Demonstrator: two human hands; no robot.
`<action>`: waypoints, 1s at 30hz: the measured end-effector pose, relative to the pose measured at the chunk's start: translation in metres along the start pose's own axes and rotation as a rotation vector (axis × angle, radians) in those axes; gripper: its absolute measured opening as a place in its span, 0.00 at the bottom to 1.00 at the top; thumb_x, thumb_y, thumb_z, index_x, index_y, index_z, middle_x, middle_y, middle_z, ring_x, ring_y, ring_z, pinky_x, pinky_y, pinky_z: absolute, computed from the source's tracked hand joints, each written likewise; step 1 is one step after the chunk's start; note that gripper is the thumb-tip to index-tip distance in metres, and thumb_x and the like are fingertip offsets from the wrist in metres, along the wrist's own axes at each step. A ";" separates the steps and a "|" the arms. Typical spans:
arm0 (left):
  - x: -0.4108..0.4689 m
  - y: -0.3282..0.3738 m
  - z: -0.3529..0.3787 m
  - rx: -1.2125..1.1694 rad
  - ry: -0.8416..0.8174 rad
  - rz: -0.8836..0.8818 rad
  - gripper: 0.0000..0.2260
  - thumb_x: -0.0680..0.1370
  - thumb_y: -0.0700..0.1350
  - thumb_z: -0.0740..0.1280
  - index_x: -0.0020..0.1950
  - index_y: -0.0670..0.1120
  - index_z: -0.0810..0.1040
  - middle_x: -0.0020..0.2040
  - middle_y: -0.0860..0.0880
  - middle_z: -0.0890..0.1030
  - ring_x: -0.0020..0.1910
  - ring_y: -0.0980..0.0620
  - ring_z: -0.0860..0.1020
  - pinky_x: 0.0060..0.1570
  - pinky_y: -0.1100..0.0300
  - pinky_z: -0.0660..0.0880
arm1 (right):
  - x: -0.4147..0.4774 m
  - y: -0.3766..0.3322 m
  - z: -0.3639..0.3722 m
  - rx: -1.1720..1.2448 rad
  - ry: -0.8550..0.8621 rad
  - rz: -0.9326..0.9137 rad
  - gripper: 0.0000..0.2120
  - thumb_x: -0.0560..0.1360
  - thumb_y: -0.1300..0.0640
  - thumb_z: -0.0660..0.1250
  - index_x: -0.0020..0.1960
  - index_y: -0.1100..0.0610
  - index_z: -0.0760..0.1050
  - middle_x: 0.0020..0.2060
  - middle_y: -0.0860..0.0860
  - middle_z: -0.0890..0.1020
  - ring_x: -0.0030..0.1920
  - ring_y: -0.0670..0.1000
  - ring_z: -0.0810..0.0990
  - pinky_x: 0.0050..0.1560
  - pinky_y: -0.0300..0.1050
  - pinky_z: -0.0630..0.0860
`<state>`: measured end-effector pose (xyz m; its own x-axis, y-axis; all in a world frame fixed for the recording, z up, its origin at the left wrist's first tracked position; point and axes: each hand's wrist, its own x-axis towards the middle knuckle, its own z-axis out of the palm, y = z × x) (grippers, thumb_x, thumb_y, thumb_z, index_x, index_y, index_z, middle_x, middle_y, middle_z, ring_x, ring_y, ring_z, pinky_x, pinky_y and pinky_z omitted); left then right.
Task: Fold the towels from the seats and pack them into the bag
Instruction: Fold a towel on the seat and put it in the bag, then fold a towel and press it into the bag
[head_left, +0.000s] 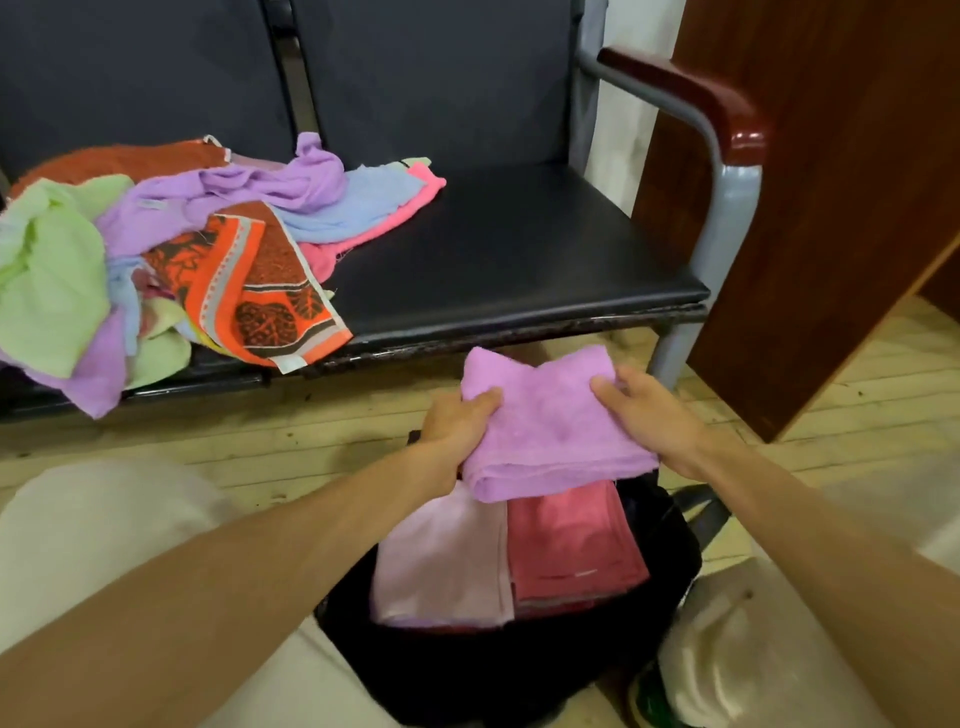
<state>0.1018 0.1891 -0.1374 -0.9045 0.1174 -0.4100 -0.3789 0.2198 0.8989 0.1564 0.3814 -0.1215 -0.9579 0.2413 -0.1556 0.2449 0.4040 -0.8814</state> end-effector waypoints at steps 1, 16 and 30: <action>0.006 -0.009 0.007 0.044 0.014 -0.010 0.13 0.77 0.51 0.67 0.53 0.42 0.78 0.50 0.44 0.82 0.48 0.45 0.80 0.48 0.54 0.79 | 0.000 0.012 0.001 -0.037 -0.004 0.020 0.12 0.82 0.55 0.59 0.58 0.61 0.74 0.53 0.59 0.82 0.52 0.56 0.82 0.56 0.53 0.77; 0.073 -0.148 0.078 0.417 -0.138 -0.153 0.16 0.80 0.46 0.60 0.64 0.40 0.76 0.61 0.40 0.78 0.60 0.41 0.76 0.59 0.52 0.74 | 0.026 0.156 0.025 -0.482 -0.155 0.185 0.11 0.83 0.56 0.57 0.60 0.61 0.70 0.49 0.58 0.79 0.52 0.61 0.77 0.43 0.44 0.65; 0.097 -0.186 0.091 0.677 -0.217 -0.087 0.16 0.80 0.41 0.59 0.65 0.34 0.71 0.60 0.35 0.77 0.60 0.39 0.76 0.56 0.53 0.71 | 0.040 0.216 0.051 -0.534 -0.170 0.517 0.15 0.83 0.53 0.56 0.65 0.61 0.66 0.58 0.60 0.76 0.55 0.61 0.77 0.51 0.51 0.73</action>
<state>0.1022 0.2474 -0.3582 -0.7906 0.2470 -0.5603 -0.1792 0.7816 0.5975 0.1633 0.4336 -0.3409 -0.7006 0.3946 -0.5945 0.6669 0.6585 -0.3488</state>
